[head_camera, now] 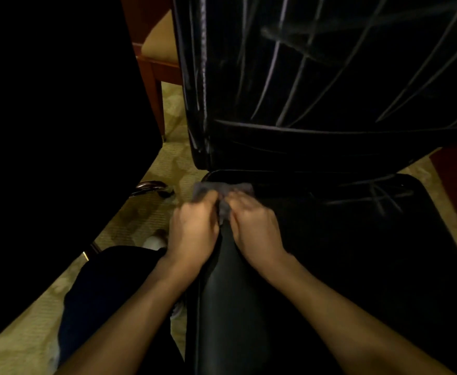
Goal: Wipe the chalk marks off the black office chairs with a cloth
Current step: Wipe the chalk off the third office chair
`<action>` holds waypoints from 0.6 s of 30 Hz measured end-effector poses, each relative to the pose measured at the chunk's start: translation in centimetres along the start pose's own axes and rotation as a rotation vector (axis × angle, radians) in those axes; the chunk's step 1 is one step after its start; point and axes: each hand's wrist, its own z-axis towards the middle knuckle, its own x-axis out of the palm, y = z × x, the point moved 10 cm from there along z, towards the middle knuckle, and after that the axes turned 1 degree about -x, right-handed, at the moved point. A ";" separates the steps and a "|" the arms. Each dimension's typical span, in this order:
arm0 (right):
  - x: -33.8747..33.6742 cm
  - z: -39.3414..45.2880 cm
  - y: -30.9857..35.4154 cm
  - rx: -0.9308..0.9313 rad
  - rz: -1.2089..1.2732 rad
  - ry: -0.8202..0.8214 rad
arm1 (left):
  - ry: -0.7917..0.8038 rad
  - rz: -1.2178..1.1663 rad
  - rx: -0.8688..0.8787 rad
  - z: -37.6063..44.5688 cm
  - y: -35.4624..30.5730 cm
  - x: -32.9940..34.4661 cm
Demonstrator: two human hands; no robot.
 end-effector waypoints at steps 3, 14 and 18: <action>-0.6 -2.7 1.0 -0.026 0.035 0.029 | 0.043 -0.012 0.038 -2.8 0.3 -0.2; 1.5 7.3 -1.8 0.079 -0.014 0.134 | -0.051 -0.014 -0.138 7.1 1.6 0.7; 0.9 6.6 -3.1 0.067 -0.046 0.196 | -0.018 0.000 -0.031 7.5 -0.6 1.3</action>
